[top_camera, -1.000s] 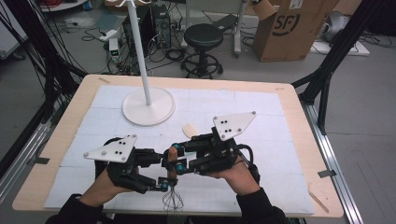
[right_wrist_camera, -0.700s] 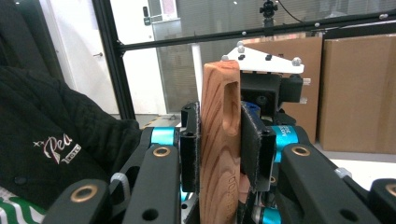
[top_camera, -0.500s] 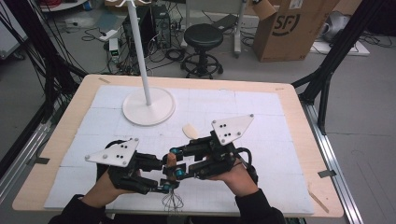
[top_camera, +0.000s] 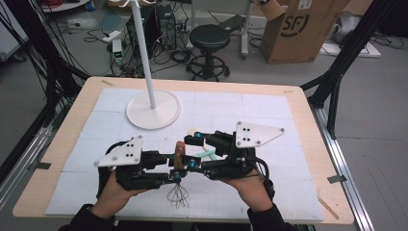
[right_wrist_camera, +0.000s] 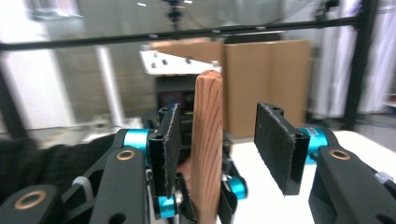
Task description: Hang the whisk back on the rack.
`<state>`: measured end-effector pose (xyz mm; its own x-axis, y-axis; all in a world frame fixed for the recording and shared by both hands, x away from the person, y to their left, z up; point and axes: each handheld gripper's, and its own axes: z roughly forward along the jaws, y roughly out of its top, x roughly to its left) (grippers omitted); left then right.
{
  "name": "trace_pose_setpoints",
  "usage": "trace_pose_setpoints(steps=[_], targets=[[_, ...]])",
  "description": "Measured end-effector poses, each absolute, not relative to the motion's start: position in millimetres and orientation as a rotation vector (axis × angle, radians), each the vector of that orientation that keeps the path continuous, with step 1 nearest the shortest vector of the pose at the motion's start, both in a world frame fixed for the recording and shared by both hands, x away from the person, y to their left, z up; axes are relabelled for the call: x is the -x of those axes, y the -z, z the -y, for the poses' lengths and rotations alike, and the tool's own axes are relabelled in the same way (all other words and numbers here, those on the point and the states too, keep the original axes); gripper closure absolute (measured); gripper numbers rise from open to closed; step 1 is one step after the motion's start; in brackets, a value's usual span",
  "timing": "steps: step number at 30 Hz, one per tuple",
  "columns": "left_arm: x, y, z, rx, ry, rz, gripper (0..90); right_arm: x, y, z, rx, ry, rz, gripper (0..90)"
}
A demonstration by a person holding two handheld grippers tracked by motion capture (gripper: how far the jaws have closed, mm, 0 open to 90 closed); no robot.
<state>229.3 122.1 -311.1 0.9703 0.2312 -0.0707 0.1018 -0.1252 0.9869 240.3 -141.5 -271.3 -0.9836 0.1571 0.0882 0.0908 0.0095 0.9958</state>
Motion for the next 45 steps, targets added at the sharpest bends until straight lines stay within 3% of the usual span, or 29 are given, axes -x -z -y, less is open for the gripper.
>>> trace_pose_setpoints(steps=[8,14,20,23,24,29,32,36,37,39,40,45], targets=[[-227,312,-117,-1.720,-0.193,-0.290,71.2,-235,270,134,-0.364,-1.979,-2.211,56.8],[-226,313,-116,-1.730,-0.211,-0.289,71.3,-235,270,130,-0.344,-1.986,-2.249,72.9],[-226,314,-117,-1.699,-0.161,-0.229,70.4,-235,269,130,-0.298,-2.033,-2.270,74.3],[-224,314,-118,-1.672,-0.164,-0.188,54.3,-237,269,132,-0.250,-2.095,-2.280,74.4],[-224,314,-118,-1.662,-0.157,-0.175,53.3,-238,269,133,-0.245,-2.113,-2.281,74.4],[-227,315,-121,-1.660,-0.123,-0.168,55.6,-247,276,139,-0.214,-2.227,-2.275,74.4],[-228,315,-122,-1.669,-0.128,-0.146,68.4,-250,278,139,-0.197,-2.271,-2.269,74.4],[-230,315,-123,-1.677,-0.133,-0.169,72.2,-251,279,137,-0.189,-2.258,-2.276,74.1],[-231,315,-123,-1.675,-0.147,-0.176,72.4,-251,279,137,-0.197,-2.255,-2.268,72.2],[-234,315,-125,-1.682,-0.167,-0.212,72.5,-251,279,139,-0.267,-2.287,-2.207,48.0],[-236,315,-126,-1.682,-0.171,-0.227,72.5,-252,279,142,-0.327,-2.301,-2.185,40.0],[-245,314,-133,-1.668,-0.200,-0.267,72.6,-249,283,168,-0.452,-2.158,-2.097,28.9]])
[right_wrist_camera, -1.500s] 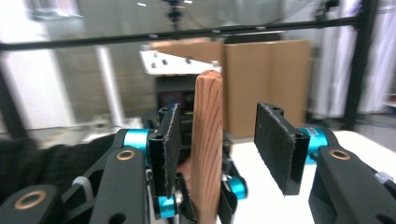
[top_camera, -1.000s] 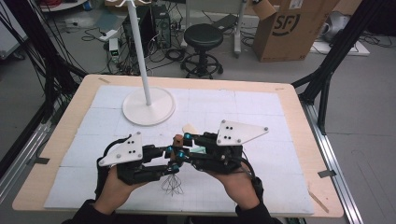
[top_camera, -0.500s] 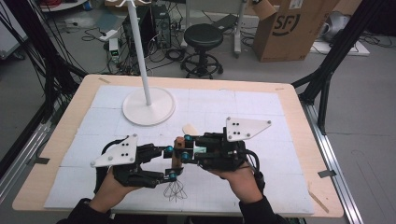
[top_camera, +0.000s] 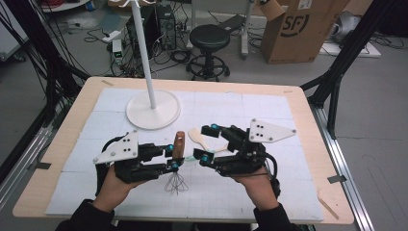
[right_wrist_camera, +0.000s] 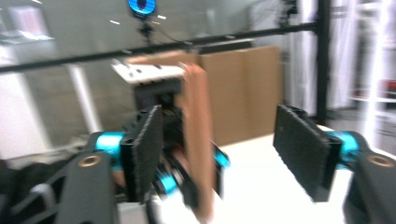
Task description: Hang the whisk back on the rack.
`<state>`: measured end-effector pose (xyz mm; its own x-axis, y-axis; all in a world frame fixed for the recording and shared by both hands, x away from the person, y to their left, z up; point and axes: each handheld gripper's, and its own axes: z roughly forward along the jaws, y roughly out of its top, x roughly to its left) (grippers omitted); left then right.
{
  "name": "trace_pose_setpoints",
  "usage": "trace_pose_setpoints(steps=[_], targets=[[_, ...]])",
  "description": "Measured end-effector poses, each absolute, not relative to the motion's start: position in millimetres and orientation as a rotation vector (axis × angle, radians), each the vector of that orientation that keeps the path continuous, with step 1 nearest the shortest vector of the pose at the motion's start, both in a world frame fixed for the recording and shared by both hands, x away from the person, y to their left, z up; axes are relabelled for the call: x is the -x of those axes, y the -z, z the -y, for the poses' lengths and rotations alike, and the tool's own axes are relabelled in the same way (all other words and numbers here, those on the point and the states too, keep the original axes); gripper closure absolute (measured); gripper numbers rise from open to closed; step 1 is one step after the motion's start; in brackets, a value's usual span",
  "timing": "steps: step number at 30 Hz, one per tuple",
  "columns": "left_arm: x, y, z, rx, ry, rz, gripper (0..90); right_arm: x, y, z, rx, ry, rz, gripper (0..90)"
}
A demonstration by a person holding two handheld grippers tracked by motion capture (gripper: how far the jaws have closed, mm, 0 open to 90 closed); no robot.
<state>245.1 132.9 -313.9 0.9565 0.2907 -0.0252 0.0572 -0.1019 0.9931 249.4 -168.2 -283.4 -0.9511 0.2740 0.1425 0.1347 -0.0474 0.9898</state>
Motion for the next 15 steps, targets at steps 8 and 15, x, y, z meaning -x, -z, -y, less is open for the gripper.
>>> trace_pose_setpoints(steps=[8,15], targets=[[-274,305,-148,-1.630,-0.233,-0.361,72.5,-246,307,202,-0.630,-1.880,-2.045,19.5],[-306,282,-172,-1.599,-0.264,-0.423,72.5,-246,326,229,-0.763,-1.769,-1.985,17.9]])
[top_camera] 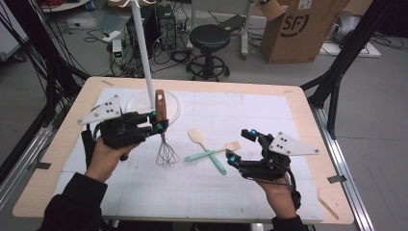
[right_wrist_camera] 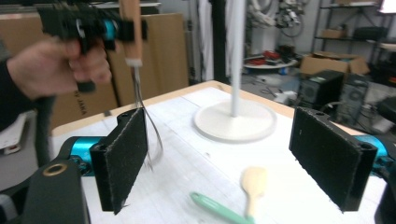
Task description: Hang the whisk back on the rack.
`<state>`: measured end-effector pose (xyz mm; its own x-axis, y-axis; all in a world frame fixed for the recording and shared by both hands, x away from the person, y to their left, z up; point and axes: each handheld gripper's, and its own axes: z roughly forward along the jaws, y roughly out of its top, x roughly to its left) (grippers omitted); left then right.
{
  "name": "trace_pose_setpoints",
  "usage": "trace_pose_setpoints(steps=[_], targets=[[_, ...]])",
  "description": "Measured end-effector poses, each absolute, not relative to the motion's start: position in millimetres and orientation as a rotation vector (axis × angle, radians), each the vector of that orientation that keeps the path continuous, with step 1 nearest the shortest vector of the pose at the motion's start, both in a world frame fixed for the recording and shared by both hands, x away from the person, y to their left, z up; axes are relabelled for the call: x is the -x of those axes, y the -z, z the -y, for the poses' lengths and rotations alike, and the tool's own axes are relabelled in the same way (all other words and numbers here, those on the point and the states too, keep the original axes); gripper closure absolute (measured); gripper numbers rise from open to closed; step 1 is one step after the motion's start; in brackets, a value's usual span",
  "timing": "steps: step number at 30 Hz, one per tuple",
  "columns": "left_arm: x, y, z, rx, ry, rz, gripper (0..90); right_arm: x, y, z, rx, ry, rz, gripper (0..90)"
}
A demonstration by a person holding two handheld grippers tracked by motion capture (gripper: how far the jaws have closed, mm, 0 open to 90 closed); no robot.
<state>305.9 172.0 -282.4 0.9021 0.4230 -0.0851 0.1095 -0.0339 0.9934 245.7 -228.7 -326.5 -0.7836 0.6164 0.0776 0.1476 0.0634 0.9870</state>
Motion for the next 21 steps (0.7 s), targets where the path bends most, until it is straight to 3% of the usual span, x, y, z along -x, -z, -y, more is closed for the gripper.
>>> trace_pose_setpoints(steps=[8,21], targets=[[-344,246,-200,-1.588,-0.278,-0.476,72.6,-238,346,259,-0.851,-1.722,-1.942,17.7],[-398,212,-205,-1.588,-0.323,-0.531,72.6,-249,348,271,-0.900,-1.684,-1.950,17.5]])
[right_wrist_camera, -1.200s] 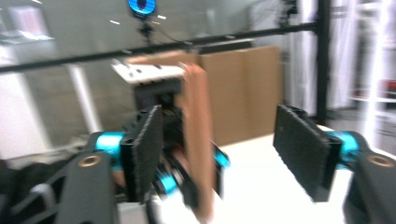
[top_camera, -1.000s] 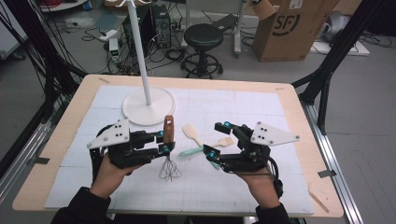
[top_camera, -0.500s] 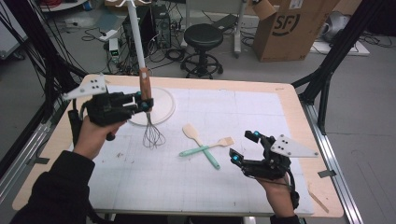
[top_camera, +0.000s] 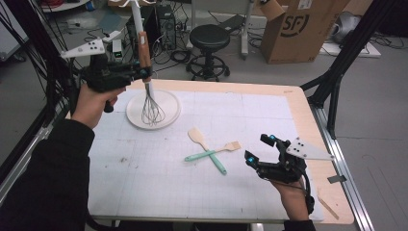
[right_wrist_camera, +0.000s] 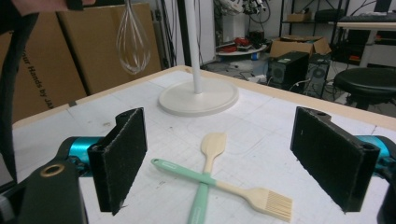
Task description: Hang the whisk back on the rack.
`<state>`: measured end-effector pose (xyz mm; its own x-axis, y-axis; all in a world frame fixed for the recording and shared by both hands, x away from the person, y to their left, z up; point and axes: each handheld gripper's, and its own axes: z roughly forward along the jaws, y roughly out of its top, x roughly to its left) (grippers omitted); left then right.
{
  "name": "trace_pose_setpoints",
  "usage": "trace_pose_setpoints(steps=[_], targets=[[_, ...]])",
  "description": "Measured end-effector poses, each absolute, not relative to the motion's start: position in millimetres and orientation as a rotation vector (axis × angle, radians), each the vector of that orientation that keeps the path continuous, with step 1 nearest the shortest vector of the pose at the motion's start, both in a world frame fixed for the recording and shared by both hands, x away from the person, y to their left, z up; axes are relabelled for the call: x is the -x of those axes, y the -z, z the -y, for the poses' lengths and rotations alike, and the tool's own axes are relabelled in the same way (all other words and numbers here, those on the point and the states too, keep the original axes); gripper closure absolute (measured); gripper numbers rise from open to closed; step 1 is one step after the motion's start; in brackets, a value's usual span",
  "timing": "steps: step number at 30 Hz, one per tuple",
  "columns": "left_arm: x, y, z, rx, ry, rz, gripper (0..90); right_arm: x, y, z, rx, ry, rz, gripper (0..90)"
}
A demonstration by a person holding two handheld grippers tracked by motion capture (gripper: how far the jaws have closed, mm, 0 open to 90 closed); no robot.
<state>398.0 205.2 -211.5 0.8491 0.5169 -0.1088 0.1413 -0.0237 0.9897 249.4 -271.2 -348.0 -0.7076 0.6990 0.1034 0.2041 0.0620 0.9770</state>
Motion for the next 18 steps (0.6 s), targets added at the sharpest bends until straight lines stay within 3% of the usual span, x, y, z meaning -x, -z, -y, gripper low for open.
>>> trace_pose_setpoints(steps=[18], targets=[[-447,189,-208,-1.561,-0.334,-0.610,72.6,-257,329,277,-0.911,-1.667,-1.922,17.6]])
